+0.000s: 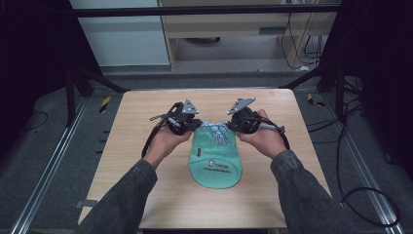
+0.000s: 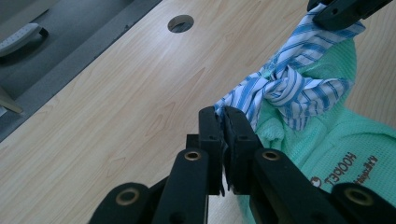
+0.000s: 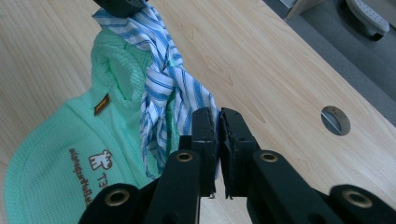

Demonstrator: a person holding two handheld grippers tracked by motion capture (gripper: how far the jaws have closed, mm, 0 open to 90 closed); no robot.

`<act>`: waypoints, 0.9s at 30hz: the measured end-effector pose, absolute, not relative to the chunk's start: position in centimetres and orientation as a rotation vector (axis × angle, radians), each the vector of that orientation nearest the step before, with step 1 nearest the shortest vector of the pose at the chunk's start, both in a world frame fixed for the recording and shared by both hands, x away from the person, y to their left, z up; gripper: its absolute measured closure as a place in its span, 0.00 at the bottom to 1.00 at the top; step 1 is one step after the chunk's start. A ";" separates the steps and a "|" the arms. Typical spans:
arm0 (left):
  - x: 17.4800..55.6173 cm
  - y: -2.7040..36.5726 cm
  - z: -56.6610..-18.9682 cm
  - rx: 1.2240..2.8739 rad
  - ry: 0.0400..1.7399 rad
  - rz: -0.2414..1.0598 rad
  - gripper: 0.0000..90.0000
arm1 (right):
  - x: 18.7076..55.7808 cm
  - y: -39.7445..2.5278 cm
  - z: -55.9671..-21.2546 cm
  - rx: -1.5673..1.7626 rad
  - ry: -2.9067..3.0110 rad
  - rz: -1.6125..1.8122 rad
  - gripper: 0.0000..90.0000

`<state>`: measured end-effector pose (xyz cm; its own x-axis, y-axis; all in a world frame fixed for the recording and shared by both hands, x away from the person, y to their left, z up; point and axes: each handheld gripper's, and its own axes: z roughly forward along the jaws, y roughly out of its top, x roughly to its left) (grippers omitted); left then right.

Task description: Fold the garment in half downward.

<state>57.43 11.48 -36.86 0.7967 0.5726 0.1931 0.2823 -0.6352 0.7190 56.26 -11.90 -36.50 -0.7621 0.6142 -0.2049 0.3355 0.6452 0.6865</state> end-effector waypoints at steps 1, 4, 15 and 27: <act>57.4 11.5 -36.8 2.273 0.629 0.539 0.96 | 56.2 -11.9 -36.4 0.745 2.439 0.899 0.94; 57.5 11.4 -36.6 2.277 0.624 0.539 0.96 | 56.2 -12.0 -36.1 0.739 2.435 0.897 0.94; 57.6 11.2 -35.8 2.267 0.616 0.560 0.96 | 56.4 -12.2 -35.6 0.740 2.415 0.901 0.94; 58.5 11.0 -35.9 2.285 0.622 0.572 0.96 | 57.1 -12.0 -35.8 0.747 2.415 0.888 0.94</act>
